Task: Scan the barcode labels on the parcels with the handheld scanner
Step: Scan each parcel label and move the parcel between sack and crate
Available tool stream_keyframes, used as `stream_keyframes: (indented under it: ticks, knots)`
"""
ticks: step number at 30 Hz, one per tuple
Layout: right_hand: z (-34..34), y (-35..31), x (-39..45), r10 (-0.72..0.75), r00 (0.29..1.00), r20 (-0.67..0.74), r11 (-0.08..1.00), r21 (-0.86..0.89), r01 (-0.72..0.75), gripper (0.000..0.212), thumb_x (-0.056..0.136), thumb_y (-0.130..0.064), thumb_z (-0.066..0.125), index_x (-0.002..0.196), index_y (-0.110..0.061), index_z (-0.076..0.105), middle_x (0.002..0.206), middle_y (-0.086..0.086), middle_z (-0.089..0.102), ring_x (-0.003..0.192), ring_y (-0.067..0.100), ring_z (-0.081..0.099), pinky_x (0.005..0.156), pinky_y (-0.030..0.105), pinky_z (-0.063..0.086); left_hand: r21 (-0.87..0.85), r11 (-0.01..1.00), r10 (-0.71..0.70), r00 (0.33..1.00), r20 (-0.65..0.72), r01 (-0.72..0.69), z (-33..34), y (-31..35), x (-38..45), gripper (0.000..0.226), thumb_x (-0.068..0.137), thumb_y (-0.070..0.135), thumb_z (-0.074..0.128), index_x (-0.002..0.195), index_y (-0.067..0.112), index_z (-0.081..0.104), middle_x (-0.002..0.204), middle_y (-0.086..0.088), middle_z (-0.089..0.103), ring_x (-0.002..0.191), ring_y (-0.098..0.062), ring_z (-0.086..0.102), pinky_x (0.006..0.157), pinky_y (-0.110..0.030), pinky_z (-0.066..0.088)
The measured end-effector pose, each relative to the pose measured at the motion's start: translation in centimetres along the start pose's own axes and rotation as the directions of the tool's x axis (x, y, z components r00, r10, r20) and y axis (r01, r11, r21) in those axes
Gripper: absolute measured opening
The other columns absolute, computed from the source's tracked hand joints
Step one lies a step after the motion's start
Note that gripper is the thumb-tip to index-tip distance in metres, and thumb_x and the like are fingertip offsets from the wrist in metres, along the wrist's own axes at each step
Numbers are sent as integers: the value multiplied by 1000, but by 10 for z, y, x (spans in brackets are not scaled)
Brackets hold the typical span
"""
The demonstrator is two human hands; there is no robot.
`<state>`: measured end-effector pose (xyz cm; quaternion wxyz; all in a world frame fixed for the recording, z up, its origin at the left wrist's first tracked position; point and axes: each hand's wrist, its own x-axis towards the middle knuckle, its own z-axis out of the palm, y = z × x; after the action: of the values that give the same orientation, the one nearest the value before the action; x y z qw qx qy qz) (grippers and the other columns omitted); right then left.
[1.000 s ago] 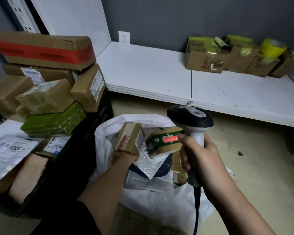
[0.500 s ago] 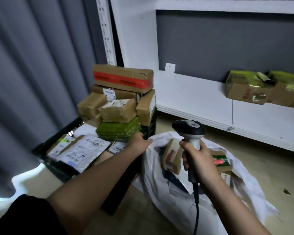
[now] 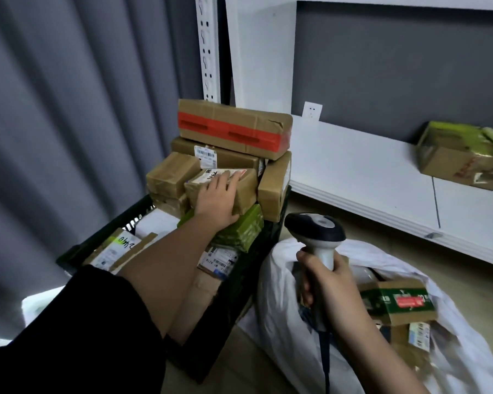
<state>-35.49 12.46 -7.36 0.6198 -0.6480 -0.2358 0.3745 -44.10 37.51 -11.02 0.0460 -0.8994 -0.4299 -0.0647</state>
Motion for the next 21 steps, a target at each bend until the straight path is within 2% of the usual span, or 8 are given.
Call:
stream_keyframes:
  ticks: [3, 7, 9, 14, 18, 21]
  knots:
    - [4, 4, 0, 34, 999, -4, 999, 23, -34, 15, 92, -15, 62, 97, -5, 52, 49, 6, 44, 39, 19, 38, 48, 31, 29, 164, 981, 122, 988, -98, -105, 9, -11, 0, 117, 77, 51, 71, 152, 21, -14, 158, -13, 15, 141, -31, 26, 111, -43, 31]
    - [8, 4, 0, 38, 999, 2, 999, 9, -38, 14, 91, -17, 62, 95, -7, 53, 50, 4, 45, 41, 19, 39, 47, 30, 30, 320, 921, 264, 960, -92, -223, 8, -10, 5, 105, 83, 54, 63, 153, 24, -9, 158, -17, 9, 142, -37, 23, 111, -47, 28]
    - [9, 3, 0, 34, 999, 7, 999, 5, -34, 13, 91, -16, 62, 94, -7, 53, 50, 5, 45, 40, 18, 39, 46, 28, 30, 353, 904, 276, 960, -52, -241, 5, -8, 7, 95, 85, 53, 60, 152, 25, 0, 159, -17, 6, 142, -38, 22, 111, -48, 28]
    - [8, 3, -2, 28, 1000, 9, 1000, -2, -28, 11, 92, -14, 62, 94, -7, 53, 50, 5, 45, 39, 17, 38, 43, 26, 31, 372, 892, 297, 953, -53, -257, 4, -2, 4, 69, 86, 38, 54, 145, 21, 25, 156, -18, 16, 130, -39, 37, 102, -47, 36]
    - [7, 4, -3, 28, 999, 18, 1000, 6, -28, 12, 92, -13, 61, 94, -7, 52, 51, 5, 44, 38, 16, 37, 42, 25, 31, 335, 927, 225, 966, -128, -172, -2, 0, 1, 64, 82, 36, 54, 140, 16, 33, 153, -16, 22, 129, -38, 37, 100, -46, 37]
    - [6, 4, -4, 12, 1000, 21, 1000, -5, -12, 12, 92, -15, 61, 93, -7, 52, 51, 5, 44, 38, 17, 38, 44, 26, 32, 293, 942, 230, 952, -202, -165, -8, -4, -3, 64, 74, 36, 60, 131, 13, 43, 145, -18, 35, 121, -37, 44, 93, -45, 43]
